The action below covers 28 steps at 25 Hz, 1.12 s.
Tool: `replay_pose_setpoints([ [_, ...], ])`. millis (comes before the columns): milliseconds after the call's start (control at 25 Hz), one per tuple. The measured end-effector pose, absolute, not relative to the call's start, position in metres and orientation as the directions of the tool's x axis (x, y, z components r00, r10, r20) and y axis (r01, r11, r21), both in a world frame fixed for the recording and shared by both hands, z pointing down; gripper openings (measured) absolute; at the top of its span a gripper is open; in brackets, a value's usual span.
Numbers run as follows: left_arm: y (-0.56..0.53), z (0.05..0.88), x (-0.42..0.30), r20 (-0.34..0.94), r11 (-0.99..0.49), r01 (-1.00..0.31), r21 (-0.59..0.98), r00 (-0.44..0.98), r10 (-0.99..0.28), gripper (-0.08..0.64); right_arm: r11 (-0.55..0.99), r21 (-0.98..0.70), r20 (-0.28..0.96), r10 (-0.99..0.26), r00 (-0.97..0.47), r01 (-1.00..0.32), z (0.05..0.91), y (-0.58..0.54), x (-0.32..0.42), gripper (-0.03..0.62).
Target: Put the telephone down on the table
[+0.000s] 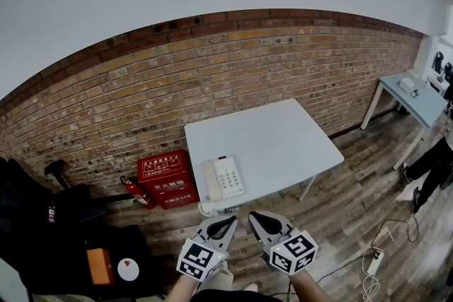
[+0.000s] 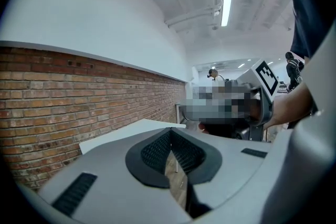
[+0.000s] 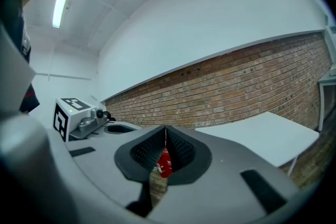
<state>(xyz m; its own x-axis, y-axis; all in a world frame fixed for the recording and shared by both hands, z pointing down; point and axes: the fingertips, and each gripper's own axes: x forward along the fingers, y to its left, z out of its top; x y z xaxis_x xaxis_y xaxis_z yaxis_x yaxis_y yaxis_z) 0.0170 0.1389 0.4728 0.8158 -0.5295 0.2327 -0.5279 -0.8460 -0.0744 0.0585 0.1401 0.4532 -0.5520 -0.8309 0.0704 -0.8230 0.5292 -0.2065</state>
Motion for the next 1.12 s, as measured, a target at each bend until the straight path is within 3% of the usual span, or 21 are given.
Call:
replay_pose_setpoints([
  [1120, 0.132, 0.477, 0.014, 0.244, -0.867, -0.490, -0.092, 0.833, -0.497, 0.008, 0.522, -0.190, 0.032, -0.843, -0.537, -0.832, 0.451, 0.137, 0.052, 0.012],
])
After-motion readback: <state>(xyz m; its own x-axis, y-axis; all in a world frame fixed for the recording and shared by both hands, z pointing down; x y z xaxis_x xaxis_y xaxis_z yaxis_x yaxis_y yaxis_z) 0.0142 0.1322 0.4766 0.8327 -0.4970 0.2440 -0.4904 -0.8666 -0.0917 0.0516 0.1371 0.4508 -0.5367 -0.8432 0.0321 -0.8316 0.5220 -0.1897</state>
